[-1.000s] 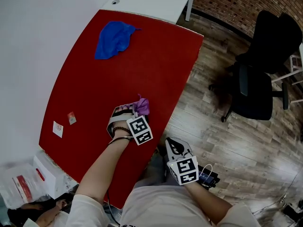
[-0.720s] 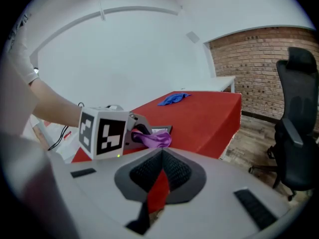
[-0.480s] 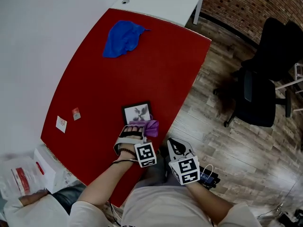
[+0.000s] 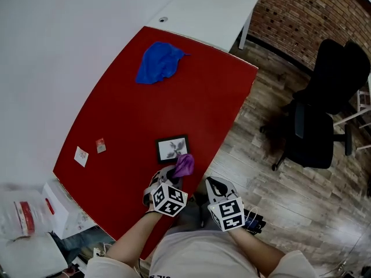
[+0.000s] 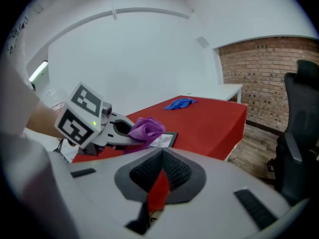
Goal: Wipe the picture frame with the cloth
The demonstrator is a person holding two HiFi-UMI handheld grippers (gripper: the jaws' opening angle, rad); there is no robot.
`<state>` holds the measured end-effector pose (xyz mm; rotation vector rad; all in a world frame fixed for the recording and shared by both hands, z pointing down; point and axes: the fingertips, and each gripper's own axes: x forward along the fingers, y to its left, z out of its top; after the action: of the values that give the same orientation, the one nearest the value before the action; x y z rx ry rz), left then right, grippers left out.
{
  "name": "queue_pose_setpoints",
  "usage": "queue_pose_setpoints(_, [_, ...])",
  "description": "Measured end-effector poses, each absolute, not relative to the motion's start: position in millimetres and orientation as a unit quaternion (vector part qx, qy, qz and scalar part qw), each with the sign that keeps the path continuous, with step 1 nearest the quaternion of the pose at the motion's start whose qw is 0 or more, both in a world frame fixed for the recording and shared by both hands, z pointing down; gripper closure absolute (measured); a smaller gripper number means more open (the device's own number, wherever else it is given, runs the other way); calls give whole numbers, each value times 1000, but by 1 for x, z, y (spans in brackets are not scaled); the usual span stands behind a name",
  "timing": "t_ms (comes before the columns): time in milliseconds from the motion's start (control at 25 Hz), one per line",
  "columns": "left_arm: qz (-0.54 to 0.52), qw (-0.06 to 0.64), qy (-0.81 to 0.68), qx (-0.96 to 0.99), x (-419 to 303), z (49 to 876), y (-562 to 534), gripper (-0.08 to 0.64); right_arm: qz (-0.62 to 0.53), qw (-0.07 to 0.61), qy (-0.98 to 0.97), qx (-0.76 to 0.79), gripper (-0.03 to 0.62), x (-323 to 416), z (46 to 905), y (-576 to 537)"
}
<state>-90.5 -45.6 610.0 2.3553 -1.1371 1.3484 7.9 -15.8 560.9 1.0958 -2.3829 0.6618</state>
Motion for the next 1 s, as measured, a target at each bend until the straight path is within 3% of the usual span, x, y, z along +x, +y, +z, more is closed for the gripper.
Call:
queue_pose_setpoints(120, [340, 179, -475, 792, -101, 576, -31, 499, 224, 216, -865, 393, 589, 7, 545, -15])
queue_pose_setpoints(400, [205, 221, -584, 754, -132, 513, 15, 500, 220, 208, -865, 400, 589, -4, 513, -15])
queue_pose_setpoints(1000, [177, 205, -604, 750, -143, 498, 35, 499, 201, 210, -872, 395, 589, -32, 493, 5])
